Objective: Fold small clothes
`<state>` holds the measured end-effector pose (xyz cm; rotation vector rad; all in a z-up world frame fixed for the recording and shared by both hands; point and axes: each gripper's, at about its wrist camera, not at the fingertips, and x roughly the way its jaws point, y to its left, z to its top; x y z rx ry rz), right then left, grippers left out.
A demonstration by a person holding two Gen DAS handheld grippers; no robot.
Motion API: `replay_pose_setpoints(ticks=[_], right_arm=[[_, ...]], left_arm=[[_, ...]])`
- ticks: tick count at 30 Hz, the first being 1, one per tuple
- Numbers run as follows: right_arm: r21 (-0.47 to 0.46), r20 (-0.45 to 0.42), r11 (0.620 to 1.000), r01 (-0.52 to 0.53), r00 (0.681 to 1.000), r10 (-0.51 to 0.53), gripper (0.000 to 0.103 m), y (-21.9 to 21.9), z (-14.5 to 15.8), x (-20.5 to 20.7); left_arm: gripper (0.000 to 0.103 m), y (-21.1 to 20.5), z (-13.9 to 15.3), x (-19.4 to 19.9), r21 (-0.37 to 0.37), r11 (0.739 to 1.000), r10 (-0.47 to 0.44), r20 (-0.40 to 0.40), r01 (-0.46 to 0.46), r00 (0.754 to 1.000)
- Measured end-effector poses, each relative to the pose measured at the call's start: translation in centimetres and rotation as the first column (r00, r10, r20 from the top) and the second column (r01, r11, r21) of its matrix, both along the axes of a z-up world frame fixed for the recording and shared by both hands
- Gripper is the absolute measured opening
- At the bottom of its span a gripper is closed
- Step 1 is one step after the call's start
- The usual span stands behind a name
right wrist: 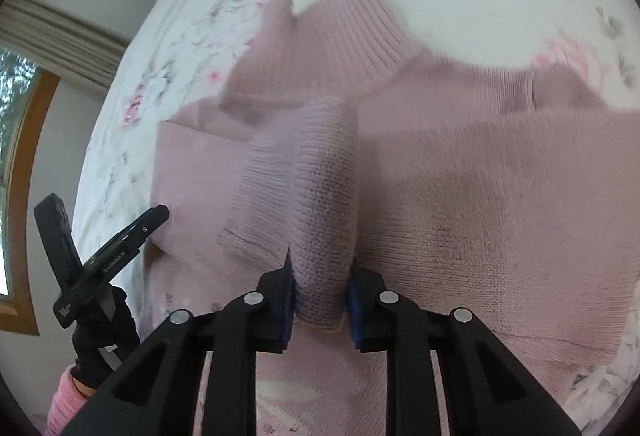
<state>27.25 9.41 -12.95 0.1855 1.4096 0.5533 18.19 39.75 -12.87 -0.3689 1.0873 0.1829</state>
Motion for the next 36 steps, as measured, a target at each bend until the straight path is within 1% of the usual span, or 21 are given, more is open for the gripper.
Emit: replay_pose_setpoints(ticks=[3,4,6,8,9,10,11,12,13,16,18,21,23,24,25,27,28,29,31,33,36], right_arm=[[-0.038,-0.022,0.999,0.003,1.000,-0.004,0.028,-0.3,-1.6,0.1],[-0.052,-0.022,0.999,0.004,1.000,-0.005,0.033,-0.5,-1.7,0.0],[-0.065,-0.010,0.998,0.011,1.000,-0.012,0.037,-0.7,-1.4,-0.1],[-0.120,0.043,0.993,0.022,0.999,-0.017,0.045,-0.9,0.2,-0.5],[-0.155,0.091,0.988,0.017,0.996,-0.003,0.046,-0.6,1.2,-0.8],[-0.198,0.161,0.980,0.001,0.986,0.031,0.048,0.1,2.7,-1.3],[-0.217,0.205,0.976,-0.018,0.977,0.064,0.054,0.9,3.8,-1.8],[-0.215,0.221,0.975,-0.054,0.970,0.103,0.057,2.2,4.6,-2.2],[-0.210,0.210,0.973,-0.096,0.968,0.140,0.061,3.4,4.9,-2.3],[-0.228,0.168,0.951,-0.209,0.954,0.250,0.061,7.4,4.2,-3.3],[-0.295,0.162,0.927,-0.230,0.945,0.285,0.061,9.9,2.9,-3.5],[-0.348,0.125,0.908,-0.233,0.948,0.292,0.061,11.5,0.6,-2.8],[-0.379,0.103,0.895,-0.234,0.951,0.292,0.060,11.7,-0.8,-2.4],[-0.400,0.100,0.887,-0.231,0.951,0.292,0.059,11.7,-1.4,-2.3],[-0.414,0.105,0.882,-0.227,0.950,0.294,0.053,11.6,-1.8,-2.1],[-0.419,0.121,0.883,-0.212,0.951,0.286,0.036,11.2,-1.6,-2.0],[-0.416,0.129,0.887,-0.201,0.952,0.276,0.021,10.7,-1.3,-1.8],[-0.400,0.129,0.895,-0.195,0.955,0.266,0.013,10.2,-1.0,-1.7],[-0.330,0.132,0.929,-0.169,0.966,0.223,0.008,8.3,0.2,-1.6],[-0.316,0.163,0.939,-0.136,0.967,0.195,0.008,6.6,1.4,-1.7],[-0.228,0.180,0.973,-0.047,0.980,0.089,0.008,1.8,3.8,-1.7]], left_arm=[[0.041,0.1,-0.5,0.3,0.015,1.000,-0.012,-0.015,0.012,1.000],[0.041,0.3,-0.6,0.4,0.012,1.000,-0.014,-0.017,0.015,1.000],[0.041,0.5,-0.5,0.4,-0.002,1.000,-0.015,-0.018,0.015,1.000],[0.041,0.6,0.2,0.1,-0.002,1.000,-0.012,-0.011,0.012,1.000],[0.041,0.5,0.7,-0.1,0.006,1.000,-0.011,-0.002,0.011,1.000],[0.041,0.4,1.5,-0.5,0.013,1.000,-0.018,0.025,0.018,1.000],[0.041,0.2,2.1,-0.7,0.017,1.000,-0.026,0.045,0.026,0.999],[0.041,-0.1,2.6,-0.9,0.023,0.999,-0.036,0.063,0.035,0.997],[0.041,-0.4,3.0,-0.9,0.022,0.999,-0.048,0.075,0.046,0.996],[0.041,-1.2,3.4,-0.7,-0.046,0.995,-0.088,0.106,0.094,0.990],[0.041,-1.5,2.8,-0.3,-0.085,0.990,-0.101,0.093,0.109,0.991],[0.041,-1.8,1.1,0.4,-0.081,0.990,-0.108,0.048,0.112,0.993],[0.041,-1.5,-0.4,0.7,-0.104,0.989,-0.102,0.017,0.103,0.995],[0.041,-1.3,-0.8,0.7,-0.113,0.988,-0.101,0.021,0.103,0.995],[0.041,-1.2,-0.9,0.6,-0.116,0.988,-0.102,0.028,0.104,0.994],[0.041,-1.3,-0.9,0.6,-0.110,0.988,-0.107,0.032,0.110,0.994],[0.041,-1.4,-0.9,0.6,-0.105,0.988,-0.111,0.031,0.113,0.993],[0.041,-1.4,-0.9,0.6,-0.101,0.988,-0.113,0.032,0.115,0.993],[0.041,-1.4,-0.9,0.5,-0.100,0.988,-0.112,0.030,0.114,0.993],[0.041,-1.2,-0.9,0.6,-0.110,0.988,-0.104,0.029,0.107,0.994],[0.041,-1.2,-0.9,0.6,-0.109,0.989,-0.096,0.025,0.098,0.995]])
